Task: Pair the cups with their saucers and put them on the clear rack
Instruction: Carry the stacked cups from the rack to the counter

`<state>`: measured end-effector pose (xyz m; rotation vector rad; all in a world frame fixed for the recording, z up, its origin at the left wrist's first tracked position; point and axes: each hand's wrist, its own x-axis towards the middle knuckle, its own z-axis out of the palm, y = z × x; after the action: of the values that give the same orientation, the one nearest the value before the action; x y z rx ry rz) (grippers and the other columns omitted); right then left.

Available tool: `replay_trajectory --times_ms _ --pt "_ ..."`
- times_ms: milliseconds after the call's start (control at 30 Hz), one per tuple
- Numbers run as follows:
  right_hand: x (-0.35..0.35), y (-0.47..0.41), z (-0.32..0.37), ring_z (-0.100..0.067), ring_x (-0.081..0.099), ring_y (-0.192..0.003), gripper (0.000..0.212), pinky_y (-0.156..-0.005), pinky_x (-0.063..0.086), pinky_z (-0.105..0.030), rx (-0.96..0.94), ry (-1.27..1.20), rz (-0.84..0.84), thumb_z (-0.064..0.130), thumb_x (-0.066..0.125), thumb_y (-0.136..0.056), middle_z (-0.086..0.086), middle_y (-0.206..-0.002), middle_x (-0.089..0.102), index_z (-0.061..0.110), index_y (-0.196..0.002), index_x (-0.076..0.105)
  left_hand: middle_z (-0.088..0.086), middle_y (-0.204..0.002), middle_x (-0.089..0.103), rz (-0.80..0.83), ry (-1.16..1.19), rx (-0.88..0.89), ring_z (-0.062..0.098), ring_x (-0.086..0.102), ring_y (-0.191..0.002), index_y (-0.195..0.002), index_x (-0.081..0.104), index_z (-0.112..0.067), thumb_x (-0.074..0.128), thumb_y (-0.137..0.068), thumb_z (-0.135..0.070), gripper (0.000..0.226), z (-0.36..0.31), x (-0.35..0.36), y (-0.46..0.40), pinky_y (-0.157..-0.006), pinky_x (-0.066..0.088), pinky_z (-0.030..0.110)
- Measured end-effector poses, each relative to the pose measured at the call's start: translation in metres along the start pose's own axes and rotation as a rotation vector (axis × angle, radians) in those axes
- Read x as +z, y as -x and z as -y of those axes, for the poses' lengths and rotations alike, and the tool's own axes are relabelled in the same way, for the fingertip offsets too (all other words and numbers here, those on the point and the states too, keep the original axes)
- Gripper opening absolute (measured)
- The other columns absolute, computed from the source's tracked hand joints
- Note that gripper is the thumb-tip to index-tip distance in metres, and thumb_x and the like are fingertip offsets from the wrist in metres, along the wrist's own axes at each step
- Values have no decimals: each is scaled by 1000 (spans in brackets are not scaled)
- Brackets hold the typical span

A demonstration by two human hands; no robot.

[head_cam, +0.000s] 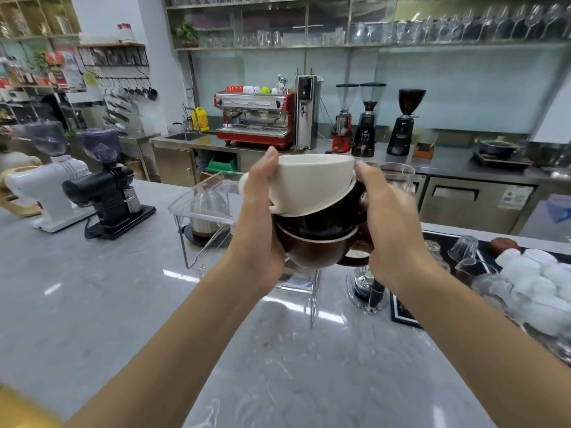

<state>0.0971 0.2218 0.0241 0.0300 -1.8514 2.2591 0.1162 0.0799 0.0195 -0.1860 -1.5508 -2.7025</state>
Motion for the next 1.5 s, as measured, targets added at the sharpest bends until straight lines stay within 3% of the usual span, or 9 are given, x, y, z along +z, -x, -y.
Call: replay_trajectory --times_ms 233,400,533,633,733,833,967,1300,1500 --pt "-30 19 -21 -25 68 -79 53 -73 55 -39 14 8 -95 60 63 -80 -6 -75 69 7 -81 68 13 -104 79 36 -76 4 22 77 -89 -121 71 -19 54 -83 -66 62 34 3 15 -66 59 29" --pt "-55 31 -48 -14 68 -67 45 -67 55 -33 82 21 -108 70 64 -63 6 -61 68 26 -63 70 9 -102 81 75 -96 -67 19 77 -90 -100 80 -27 56 -80 -64 48 70 2 24 -69 60 26" --pt "-73 37 -79 -19 60 -68 58 -66 48 -33 152 52 -188 77 66 -58 0 -66 61 20 -74 67 6 -106 80 48 -104 -124 19 76 -97 -99 79 -35 58 -73 -67 46 106 -4 28 -75 59 29" --pt "-84 43 -102 -17 54 -67 76 -64 44 -34 189 82 -215 78 67 -58 -1 -66 55 5 -74 62 11 -112 78 5 -99 -196 25 74 -104 -113 74 -28 62 -68 -67 61 133 -11 29 -77 59 30" --pt "-93 46 -123 -15 55 -65 61 -64 44 -34 216 96 -222 75 68 -58 4 -62 58 15 -66 67 12 -112 79 -14 -105 -230 25 74 -106 -109 77 -26 61 -67 -67 60 154 -17 29 -87 54 37" --pt "-102 46 -142 -15 53 -68 62 -64 43 -33 227 114 -243 72 69 -61 7 -61 57 10 -67 66 7 -106 81 -11 -118 -248 19 76 -98 -96 82 -33 59 -69 -65 48 171 -23 28 -82 57 32" --pt "-110 44 -164 -11 53 -65 46 -63 44 -31 238 141 -252 70 68 -62 16 -56 57 24 -64 71 4 -102 81 -25 -110 -274 16 76 -95 -94 82 -36 58 -70 -64 43 191 -28 26 -74 59 25" --pt "-136 38 -211 -11 61 -75 32 -70 51 -39 267 161 -251 67 66 -67 21 -65 67 36 -70 74 6 -102 81 -112 -50 -347 15 75 -94 -93 84 -30 61 -64 -59 47 239 -36 23 -83 52 33" --pt "-143 35 -228 -3 68 -86 43 -82 52 -29 244 122 -215 60 65 -70 12 -92 78 27 -94 79 14 -110 78 -149 -65 -381 19 74 -98 -106 78 -18 64 -63 -56 59 252 -40 20 -83 53 32"
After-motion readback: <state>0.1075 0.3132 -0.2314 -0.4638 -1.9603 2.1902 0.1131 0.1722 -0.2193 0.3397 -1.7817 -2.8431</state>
